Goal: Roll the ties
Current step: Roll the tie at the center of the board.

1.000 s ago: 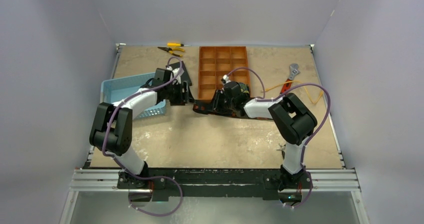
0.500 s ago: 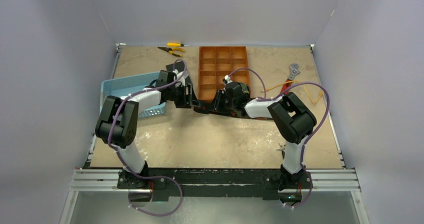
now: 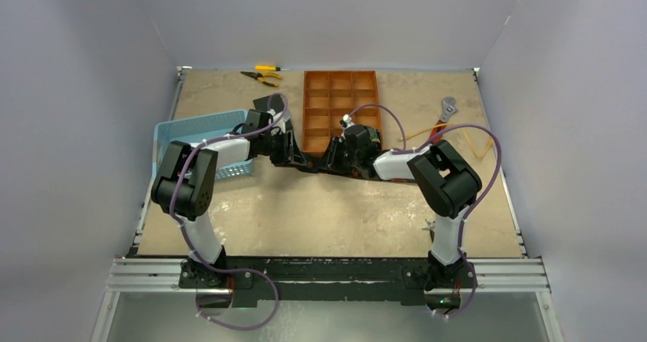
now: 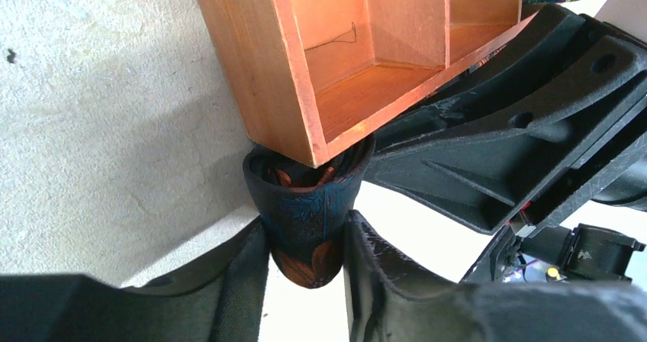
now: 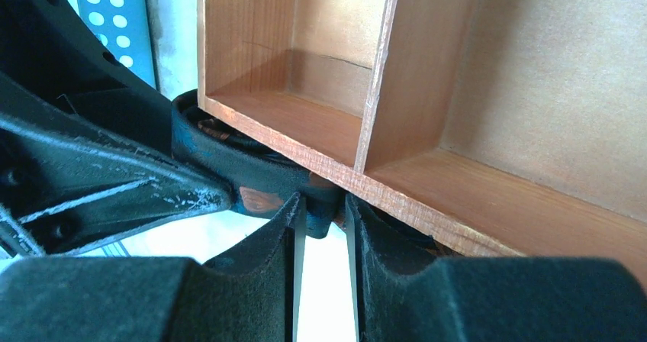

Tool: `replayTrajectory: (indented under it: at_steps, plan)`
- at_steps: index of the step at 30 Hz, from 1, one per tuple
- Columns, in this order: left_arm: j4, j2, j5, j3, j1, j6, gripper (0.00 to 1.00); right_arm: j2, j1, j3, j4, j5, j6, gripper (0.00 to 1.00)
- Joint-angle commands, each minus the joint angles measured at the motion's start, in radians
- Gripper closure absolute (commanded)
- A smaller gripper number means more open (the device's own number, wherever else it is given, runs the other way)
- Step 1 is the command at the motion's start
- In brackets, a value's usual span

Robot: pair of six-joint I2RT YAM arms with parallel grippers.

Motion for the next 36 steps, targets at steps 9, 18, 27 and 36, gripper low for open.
replayTrajectory:
  at_steps: [9,18,27,36]
  plan:
    - [0.008,-0.035,-0.021,0.011,-0.023,-0.008,1.00,-0.018,-0.007,-0.037,0.027,0.012,-0.017,0.66]
    - [-0.234,-0.072,-0.344,0.114,-0.105,0.003,1.00,-0.129,-0.007,-0.099,0.015,0.034,0.001,0.47]
    - [-0.504,-0.047,-0.776,0.285,-0.238,-0.008,1.00,-0.321,-0.007,-0.228,-0.022,0.149,-0.015,0.48]
    - [-0.713,0.027,-1.121,0.430,-0.397,-0.086,1.00,-0.563,-0.007,-0.442,-0.027,0.219,-0.022,0.50]
